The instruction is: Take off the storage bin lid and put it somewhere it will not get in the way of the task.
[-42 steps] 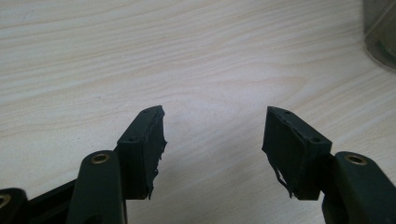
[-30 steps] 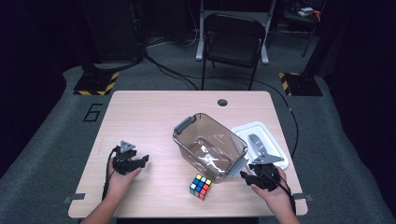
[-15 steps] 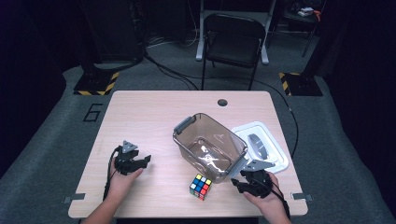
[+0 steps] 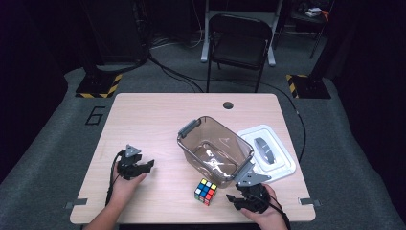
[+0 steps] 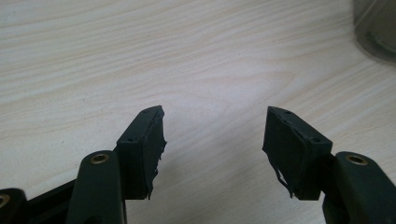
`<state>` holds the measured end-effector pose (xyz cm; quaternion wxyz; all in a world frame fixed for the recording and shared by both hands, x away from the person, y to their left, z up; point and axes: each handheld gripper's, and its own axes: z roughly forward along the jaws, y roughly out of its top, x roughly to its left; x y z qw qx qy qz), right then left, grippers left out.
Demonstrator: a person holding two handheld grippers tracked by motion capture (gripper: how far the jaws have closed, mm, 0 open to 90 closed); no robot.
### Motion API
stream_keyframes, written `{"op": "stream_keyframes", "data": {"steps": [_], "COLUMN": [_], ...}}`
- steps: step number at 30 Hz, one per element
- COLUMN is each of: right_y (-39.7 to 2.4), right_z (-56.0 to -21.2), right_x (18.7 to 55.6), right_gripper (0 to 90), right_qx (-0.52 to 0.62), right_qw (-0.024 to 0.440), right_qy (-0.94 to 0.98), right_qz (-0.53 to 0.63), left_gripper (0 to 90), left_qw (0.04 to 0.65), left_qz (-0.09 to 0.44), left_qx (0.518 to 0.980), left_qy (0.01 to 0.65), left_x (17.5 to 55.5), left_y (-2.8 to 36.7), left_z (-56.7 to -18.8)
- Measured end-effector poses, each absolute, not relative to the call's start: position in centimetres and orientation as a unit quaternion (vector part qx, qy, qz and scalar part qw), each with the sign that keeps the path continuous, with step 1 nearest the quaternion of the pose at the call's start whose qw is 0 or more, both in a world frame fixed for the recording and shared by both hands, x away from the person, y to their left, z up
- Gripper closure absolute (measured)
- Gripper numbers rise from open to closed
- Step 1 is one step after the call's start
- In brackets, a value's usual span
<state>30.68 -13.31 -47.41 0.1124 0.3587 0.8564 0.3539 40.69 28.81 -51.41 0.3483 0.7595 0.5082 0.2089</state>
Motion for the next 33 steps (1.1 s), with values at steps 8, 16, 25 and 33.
{"op": "stream_keyframes", "data": {"steps": [8, 16, 25, 33], "right_y": [-12.1, -10.5, -8.8, -7.8], "right_z": [-47.2, -47.1, -47.4, -47.7], "right_x": [29.9, 29.2, 29.2, 29.4], "right_gripper": [39.4, 31.6, 32.5, 35.7], "right_qx": [0.342, 0.329, 0.322, 0.31], "right_qw": [0.111, 0.113, 0.106, 0.103], "right_qy": [0.862, 0.864, 0.866, 0.872], "right_qz": [0.358, 0.364, 0.367, 0.364], "left_gripper": [37.8, 36.6, 35.1, 34.9], "left_qw": [0.334, 0.336, 0.337, 0.342], "left_qz": [0.212, 0.222, 0.222, 0.225], "left_qx": [0.76, 0.757, 0.761, 0.757], "left_qy": [0.516, 0.515, 0.509, 0.509], "left_x": [41.0, 41.0, 40.9, 40.9], "left_y": [29.4, 29.4, 29.5, 29.5], "left_z": [-52.2, -52.4, -52.5, -52.6]}}
